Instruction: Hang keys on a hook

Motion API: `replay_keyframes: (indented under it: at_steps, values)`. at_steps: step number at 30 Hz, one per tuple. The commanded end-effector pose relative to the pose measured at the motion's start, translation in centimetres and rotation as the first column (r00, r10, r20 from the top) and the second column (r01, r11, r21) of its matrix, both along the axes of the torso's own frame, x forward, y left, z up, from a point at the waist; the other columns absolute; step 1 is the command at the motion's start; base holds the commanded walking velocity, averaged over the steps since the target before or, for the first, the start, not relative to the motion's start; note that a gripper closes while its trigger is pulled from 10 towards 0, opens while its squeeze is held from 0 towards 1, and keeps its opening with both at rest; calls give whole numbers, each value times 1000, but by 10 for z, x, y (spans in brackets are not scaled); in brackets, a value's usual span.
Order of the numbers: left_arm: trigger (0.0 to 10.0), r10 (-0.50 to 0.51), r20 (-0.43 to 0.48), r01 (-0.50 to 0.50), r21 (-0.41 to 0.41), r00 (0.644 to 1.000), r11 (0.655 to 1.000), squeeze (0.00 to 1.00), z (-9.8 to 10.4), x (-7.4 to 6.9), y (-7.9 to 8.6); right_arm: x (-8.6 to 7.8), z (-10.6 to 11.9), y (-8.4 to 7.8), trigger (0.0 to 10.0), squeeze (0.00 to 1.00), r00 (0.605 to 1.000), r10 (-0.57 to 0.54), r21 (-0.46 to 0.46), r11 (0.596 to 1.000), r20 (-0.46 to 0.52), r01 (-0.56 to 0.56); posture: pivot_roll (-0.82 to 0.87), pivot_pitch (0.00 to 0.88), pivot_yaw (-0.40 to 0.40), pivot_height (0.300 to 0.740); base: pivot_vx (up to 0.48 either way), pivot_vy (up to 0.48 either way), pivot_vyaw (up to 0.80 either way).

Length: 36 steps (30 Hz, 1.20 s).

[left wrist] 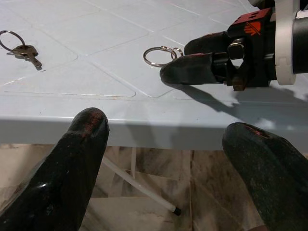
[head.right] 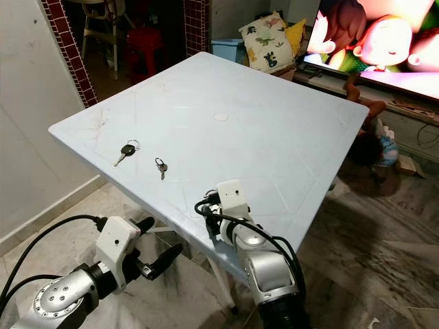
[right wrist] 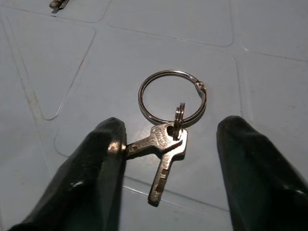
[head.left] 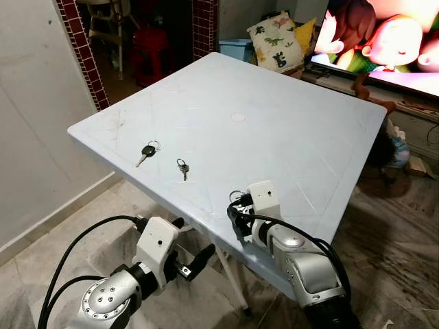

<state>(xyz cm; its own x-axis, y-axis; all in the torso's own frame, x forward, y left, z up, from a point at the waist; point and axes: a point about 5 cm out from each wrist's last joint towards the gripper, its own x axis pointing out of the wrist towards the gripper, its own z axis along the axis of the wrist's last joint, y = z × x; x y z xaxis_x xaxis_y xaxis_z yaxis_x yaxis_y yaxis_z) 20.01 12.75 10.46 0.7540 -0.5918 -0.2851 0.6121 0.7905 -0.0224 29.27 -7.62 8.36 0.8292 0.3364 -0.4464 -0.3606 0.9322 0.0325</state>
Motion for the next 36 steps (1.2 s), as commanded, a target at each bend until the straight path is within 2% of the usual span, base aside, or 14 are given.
replay_keyframes:
  at_steps: [1, 7, 36]
  values:
    - [10000, 1, 16, -2, 7, 1000, 1000, 0, 4, 1, -1, -2, -9, -3, 0, 0, 998, -13, 2, 1000, -56, 13, 132, 29, -32, 740, 0, 0, 0]
    - [10000, 3, 17, -4, 10, 1000, 1000, 0, 3, 1, -1, 2, -7, -6, 0, 0, 998, -50, 28, 998, -36, 51, 132, 30, -31, 740, 0, 0, 0]
    - [10000, 6, 18, -6, 22, 1000, 1000, 0, 2, 0, -2, 1, -9, -6, 0, 0, 999, -42, 42, 998, -24, 43, 135, 28, -30, 740, 0, 0, 0]
